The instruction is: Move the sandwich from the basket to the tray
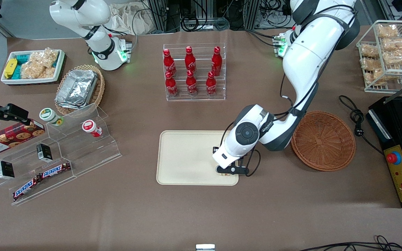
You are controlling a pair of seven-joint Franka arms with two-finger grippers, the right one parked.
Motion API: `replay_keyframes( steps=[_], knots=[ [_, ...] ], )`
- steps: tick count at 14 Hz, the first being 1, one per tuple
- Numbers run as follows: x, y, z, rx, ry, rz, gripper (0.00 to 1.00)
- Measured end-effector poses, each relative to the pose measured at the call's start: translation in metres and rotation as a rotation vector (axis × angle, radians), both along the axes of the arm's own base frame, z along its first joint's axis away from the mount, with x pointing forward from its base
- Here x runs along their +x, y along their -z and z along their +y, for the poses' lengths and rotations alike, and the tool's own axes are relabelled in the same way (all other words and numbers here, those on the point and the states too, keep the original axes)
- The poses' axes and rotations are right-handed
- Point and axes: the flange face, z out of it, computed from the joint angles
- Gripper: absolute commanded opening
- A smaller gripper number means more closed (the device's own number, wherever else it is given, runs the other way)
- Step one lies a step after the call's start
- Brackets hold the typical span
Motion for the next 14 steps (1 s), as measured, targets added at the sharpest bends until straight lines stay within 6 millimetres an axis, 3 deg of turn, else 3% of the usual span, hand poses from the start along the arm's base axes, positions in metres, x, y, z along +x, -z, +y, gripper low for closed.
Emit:
replay_keyframes(
  steps=[3,6,8,11,14],
  knots=[
    [0.013,-0.072,0.031,0.042,-0.058,-0.02,0.99],
    [0.03,-0.157,0.096,0.071,-0.12,-0.073,0.99],
    [0.027,-0.206,0.141,0.12,-0.067,-0.076,0.99],
    [0.029,-0.258,0.214,0.156,0.034,-0.103,0.99],
    [0.029,-0.286,0.281,0.181,0.0,-0.101,0.99]
  ],
)
